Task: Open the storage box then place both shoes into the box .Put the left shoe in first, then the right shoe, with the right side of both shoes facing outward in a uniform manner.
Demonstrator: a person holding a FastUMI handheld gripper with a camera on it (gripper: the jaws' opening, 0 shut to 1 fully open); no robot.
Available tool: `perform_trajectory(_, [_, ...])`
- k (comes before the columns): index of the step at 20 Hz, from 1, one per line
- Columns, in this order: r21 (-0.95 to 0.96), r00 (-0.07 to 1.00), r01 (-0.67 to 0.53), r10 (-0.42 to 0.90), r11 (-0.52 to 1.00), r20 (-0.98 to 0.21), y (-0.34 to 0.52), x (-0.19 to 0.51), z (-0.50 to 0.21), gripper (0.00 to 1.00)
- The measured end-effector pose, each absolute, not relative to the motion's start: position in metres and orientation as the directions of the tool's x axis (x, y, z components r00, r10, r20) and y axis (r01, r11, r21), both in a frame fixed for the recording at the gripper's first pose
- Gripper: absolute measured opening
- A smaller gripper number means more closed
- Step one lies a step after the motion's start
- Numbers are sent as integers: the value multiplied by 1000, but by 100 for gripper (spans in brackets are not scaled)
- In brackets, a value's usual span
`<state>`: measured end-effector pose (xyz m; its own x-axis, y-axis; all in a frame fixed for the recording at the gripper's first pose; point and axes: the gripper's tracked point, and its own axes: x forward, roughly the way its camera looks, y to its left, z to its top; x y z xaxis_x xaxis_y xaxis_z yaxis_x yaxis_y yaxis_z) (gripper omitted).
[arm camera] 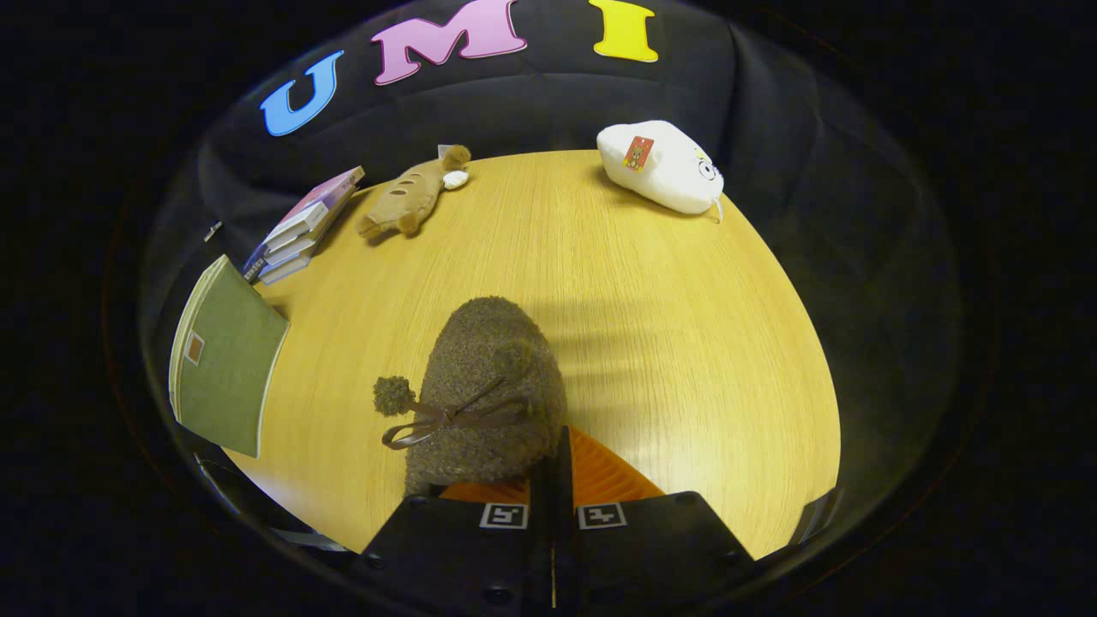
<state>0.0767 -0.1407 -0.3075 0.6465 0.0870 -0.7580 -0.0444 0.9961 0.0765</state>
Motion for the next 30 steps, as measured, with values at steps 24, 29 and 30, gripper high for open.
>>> perform_trajectory(24, [373,726,-168,370,913,-580,200,65,-107,6])
perform_trajectory(29, [370,691,-200,398,907,-604,270,64,-123,6])
perform_trajectory(30, [348,688,-189,377,918,-620,275,67,-132,7])
